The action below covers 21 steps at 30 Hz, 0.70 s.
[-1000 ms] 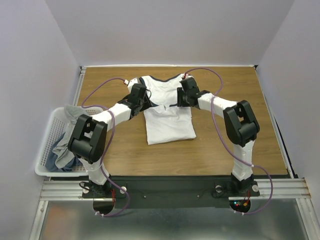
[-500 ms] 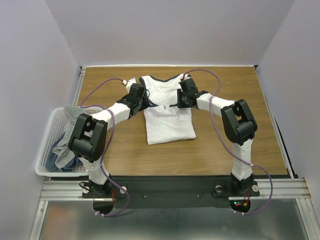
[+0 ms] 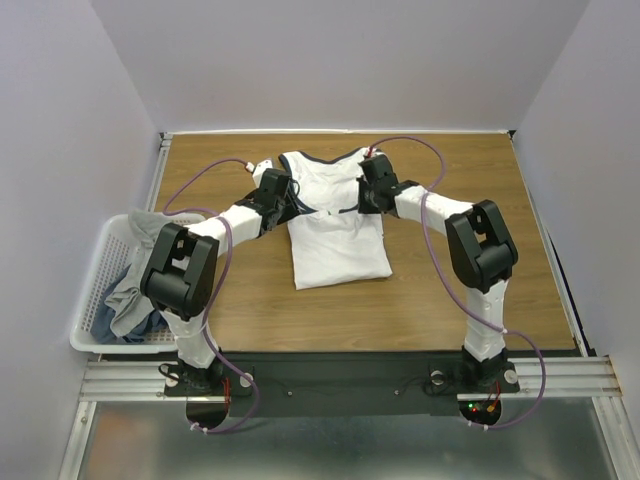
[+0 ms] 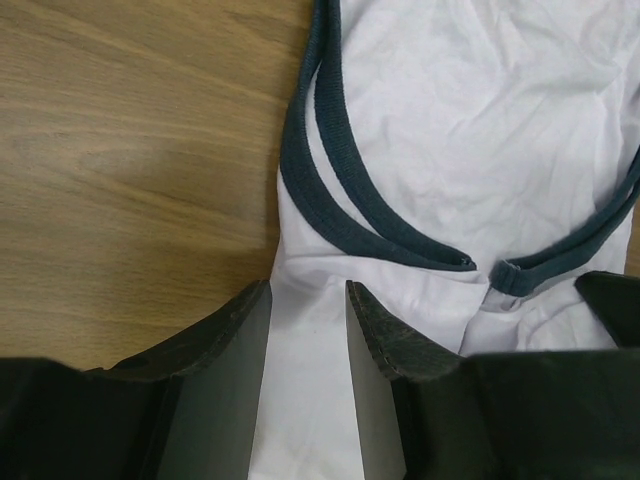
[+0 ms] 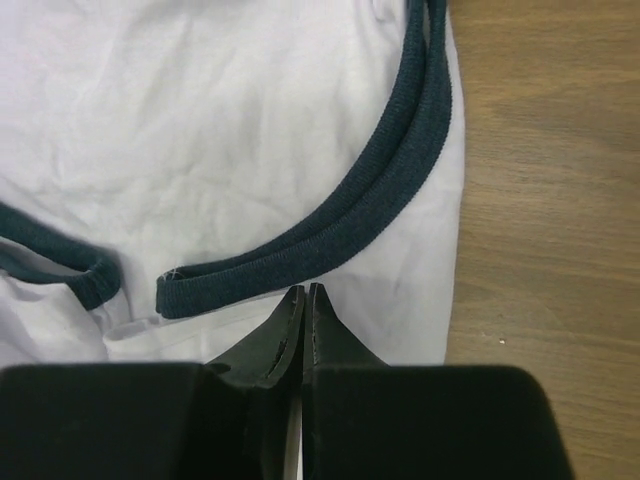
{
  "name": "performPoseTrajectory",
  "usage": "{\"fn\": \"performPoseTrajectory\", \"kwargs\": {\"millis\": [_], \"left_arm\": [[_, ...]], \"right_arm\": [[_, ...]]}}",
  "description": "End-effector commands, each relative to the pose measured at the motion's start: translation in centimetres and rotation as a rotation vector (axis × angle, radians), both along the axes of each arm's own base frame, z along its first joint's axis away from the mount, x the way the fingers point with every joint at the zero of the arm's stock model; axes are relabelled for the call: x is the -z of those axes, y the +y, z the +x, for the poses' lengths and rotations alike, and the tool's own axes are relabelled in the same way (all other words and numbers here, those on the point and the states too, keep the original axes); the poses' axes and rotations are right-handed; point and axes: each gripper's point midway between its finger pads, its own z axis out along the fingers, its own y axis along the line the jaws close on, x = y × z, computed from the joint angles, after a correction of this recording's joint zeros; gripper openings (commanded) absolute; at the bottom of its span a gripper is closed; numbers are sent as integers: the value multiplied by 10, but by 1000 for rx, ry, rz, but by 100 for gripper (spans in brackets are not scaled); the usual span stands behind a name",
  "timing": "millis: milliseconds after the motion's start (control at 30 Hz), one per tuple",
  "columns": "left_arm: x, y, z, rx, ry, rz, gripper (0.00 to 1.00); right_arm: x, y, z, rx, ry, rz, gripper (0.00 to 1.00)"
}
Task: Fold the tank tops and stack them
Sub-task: Fold the tank top
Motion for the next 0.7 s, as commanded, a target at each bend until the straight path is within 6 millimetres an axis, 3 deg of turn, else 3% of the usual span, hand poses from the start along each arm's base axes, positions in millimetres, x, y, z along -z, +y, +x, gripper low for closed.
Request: {"fn": "performPoseTrajectory", "kwargs": {"millis": [0,133,400,567,667], "left_arm": [[-27,-2,19,8,-68,-7,47],[-30,-5,21,28,-73,-12,48],[-32,-18,24,104,-83,-30,51],[-29,-17,23,107,-79,-22,51],[-27,-17,21,105,-72,-24,51]], "right_arm": [[-63,-10,15,77,-145,51,1],[-69,-23,13,132,-158,47,1],[-44,-40,14,210,-117,27,1],[-28,-44,19,232,-95,15,7],[-26,-46,22,238,-96,5,20]]}}
